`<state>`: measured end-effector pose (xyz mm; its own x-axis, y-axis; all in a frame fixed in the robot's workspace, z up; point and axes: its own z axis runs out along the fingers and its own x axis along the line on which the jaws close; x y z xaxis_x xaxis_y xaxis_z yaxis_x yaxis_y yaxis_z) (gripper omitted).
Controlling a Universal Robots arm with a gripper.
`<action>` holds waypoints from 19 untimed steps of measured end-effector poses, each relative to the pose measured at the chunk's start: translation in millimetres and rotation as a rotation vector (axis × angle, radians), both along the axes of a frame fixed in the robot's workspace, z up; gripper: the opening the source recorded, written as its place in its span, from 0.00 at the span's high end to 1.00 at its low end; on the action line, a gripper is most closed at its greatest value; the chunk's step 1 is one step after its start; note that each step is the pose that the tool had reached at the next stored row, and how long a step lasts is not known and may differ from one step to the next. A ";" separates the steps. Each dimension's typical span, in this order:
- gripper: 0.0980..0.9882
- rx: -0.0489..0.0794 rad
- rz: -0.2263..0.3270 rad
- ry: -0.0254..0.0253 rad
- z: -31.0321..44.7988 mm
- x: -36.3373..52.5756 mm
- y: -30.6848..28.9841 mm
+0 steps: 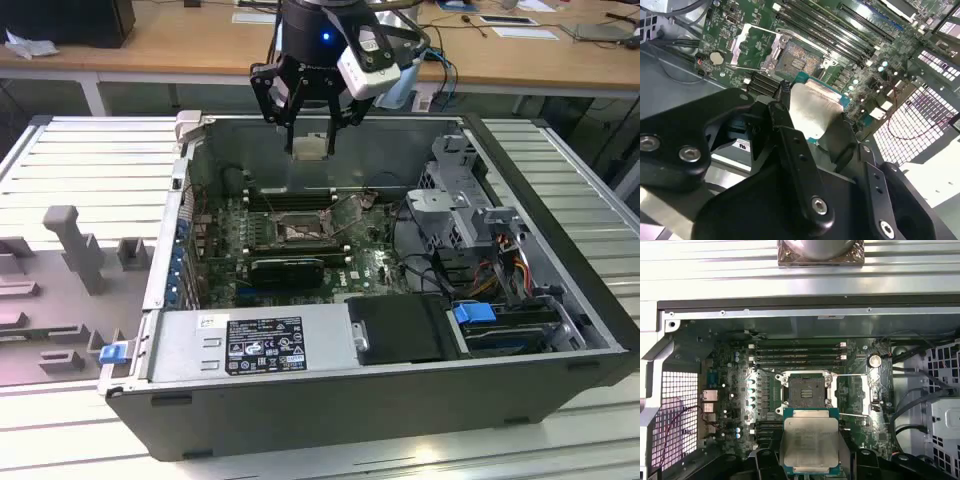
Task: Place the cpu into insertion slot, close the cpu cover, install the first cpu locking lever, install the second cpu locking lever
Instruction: 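Place the cpu into insertion slot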
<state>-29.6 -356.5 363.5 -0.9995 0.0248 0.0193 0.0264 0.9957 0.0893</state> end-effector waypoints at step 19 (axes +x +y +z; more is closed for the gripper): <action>0.52 -0.001 -0.105 0.0000 -1.8 0.0 0.0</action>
